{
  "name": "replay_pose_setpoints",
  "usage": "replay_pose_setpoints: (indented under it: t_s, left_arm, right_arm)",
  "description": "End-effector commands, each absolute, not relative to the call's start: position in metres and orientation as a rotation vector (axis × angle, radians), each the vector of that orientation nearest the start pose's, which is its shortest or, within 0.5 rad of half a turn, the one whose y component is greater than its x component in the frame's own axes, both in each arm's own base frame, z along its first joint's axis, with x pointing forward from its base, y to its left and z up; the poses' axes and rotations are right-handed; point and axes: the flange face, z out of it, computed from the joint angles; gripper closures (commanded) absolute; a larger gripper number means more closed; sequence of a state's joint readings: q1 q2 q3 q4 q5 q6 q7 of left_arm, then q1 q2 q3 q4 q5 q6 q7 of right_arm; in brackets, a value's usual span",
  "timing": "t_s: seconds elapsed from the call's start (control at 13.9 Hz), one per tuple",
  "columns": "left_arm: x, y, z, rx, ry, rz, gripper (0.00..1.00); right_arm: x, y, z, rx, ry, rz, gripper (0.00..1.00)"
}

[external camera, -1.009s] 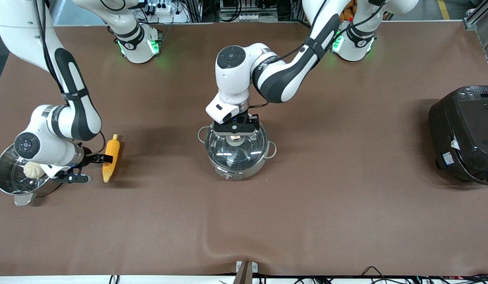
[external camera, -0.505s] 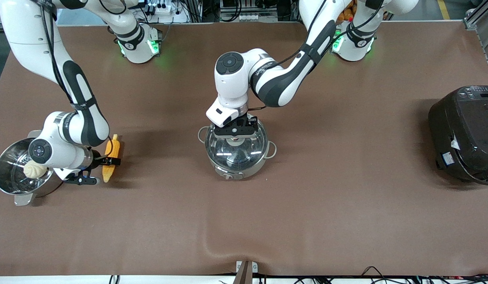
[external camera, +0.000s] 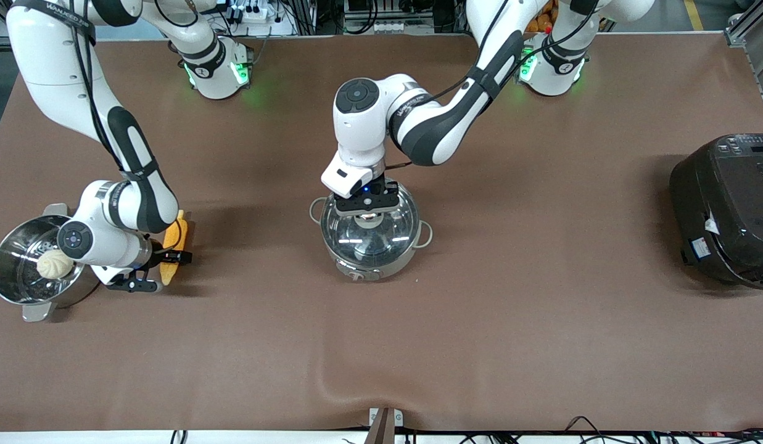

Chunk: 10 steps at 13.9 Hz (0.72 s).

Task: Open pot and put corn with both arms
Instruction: 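Lift the lid with the left gripper while the right gripper lifts the corn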

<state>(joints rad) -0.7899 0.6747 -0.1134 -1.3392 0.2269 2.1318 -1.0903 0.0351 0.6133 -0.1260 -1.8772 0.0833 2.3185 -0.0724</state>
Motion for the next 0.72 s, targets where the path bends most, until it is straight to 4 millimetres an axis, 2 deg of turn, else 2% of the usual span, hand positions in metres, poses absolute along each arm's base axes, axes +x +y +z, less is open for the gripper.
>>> replay_pose_setpoints:
  t_s: [0.0, 0.07, 0.22, 0.36, 0.5, 0.58, 0.65]
  left_arm:
    - [0.484, -0.569, 0.359, -3.16, -0.219, -0.321, 1.0]
    - [0.486, -0.566, 0.373, -3.17, -0.229, -0.335, 1.0]
    - [0.493, -0.555, 0.411, -3.215, -0.299, -0.339, 1.0]
    - [0.5, -0.535, 0.453, -3.224, -0.348, -0.362, 1.0]
    - [0.516, -0.505, 0.482, -3.201, -0.426, -0.372, 1.0]
    - [0.529, -0.482, 0.497, -3.191, -0.498, -0.387, 1.0]
    - [0.549, -0.451, 0.508, -3.172, -0.58, -0.387, 1.0]
  right_arm:
    - [0.61, -0.048, 0.185, -3.106, 0.085, 0.333, 0.49]
    - [0.61, -0.048, 0.19, -3.101, 0.078, 0.349, 0.59]
    - [0.613, -0.05, 0.197, -3.099, 0.027, 0.332, 0.7]
    - [0.617, -0.051, 0.203, -3.094, -0.035, 0.33, 0.92]
    - [0.625, -0.046, 0.221, -3.092, -0.053, 0.322, 0.99]
    - [0.629, -0.038, 0.237, -3.085, -0.071, 0.338, 1.0]
    - [0.638, -0.025, 0.256, -3.08, -0.098, 0.355, 1.0]
